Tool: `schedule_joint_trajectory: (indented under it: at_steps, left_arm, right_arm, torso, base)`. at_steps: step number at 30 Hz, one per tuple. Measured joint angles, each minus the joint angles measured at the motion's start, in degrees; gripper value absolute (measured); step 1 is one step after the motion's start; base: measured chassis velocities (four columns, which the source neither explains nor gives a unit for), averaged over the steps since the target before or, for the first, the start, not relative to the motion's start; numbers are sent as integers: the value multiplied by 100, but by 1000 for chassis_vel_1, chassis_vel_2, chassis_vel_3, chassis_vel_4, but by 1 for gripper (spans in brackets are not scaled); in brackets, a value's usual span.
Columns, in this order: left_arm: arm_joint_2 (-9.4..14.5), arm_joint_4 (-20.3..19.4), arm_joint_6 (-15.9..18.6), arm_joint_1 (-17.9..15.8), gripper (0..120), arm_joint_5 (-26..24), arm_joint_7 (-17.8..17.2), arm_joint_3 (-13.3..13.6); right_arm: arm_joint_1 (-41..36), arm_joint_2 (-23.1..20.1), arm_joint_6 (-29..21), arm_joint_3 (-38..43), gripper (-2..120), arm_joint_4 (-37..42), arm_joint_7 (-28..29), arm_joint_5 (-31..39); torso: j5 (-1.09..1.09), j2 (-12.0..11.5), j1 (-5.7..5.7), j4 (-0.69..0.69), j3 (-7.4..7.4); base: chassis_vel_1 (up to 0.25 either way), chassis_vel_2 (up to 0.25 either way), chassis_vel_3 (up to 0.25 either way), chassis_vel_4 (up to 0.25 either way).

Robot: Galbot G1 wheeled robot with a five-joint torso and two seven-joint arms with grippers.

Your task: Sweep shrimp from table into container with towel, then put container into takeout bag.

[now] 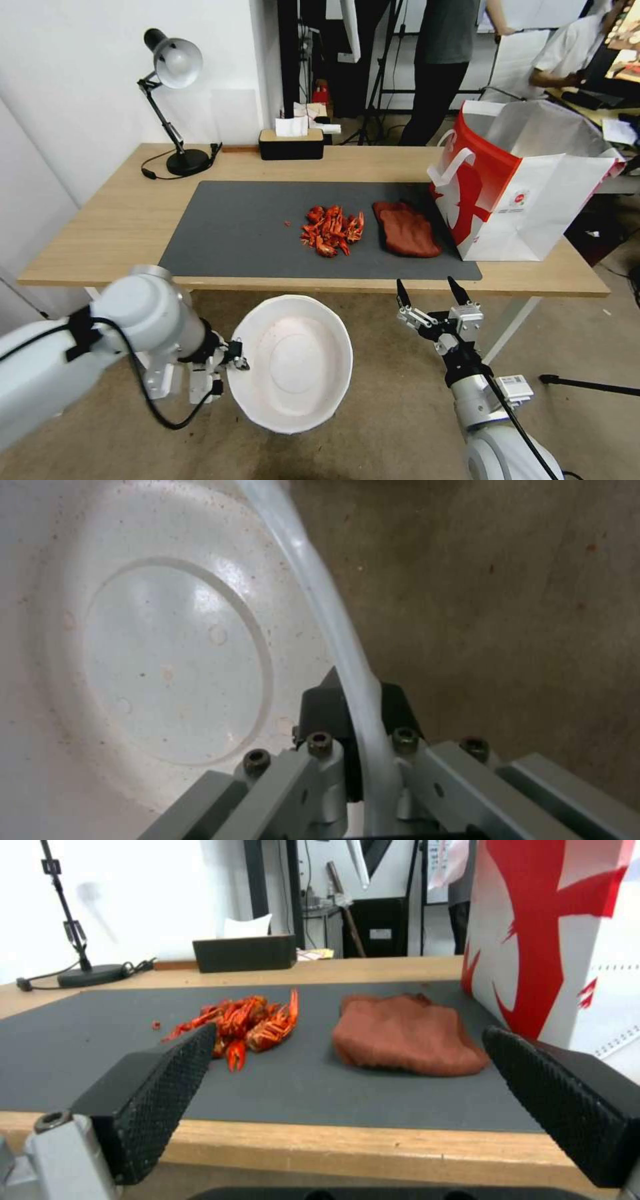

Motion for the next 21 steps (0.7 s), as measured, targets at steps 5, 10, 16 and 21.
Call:
schedule_joint_trajectory:
  at_steps: [5, 10, 16, 21]
  left_arm:
    - [-647, 1236, -228, -287, 0, 264, 12, 271]
    - [-1041, 1989, -332, -396, 0, 413, 22, 317]
    - [-1580, 2552, -366, -784, 0, 490, 24, 173]
    - [-1601, 2455, -354, -969, 0, 563, 23, 202]
  right_arm:
    - [-41, -19, -13, 37, 100, 169, -7, 192]
    - [-101, -42, -50, 91, 100, 304, -11, 302]
    - [-135, -106, -67, 156, 100, 368, -9, 451]
    - [-14, -172, -105, 129, 100, 226, 99, 702]
  torso:
    - [2, 0, 0, -1, 0]
    - [0, 0, 0, 1, 0]
    - [1, 0, 1, -2, 0]
    - [3, 0, 1, 0, 0]
  base:
    - [0, 0, 0, 0]
    - [0, 0, 0, 0]
    - [0, 0, 0, 0]
    - [0, 0, 0, 0]
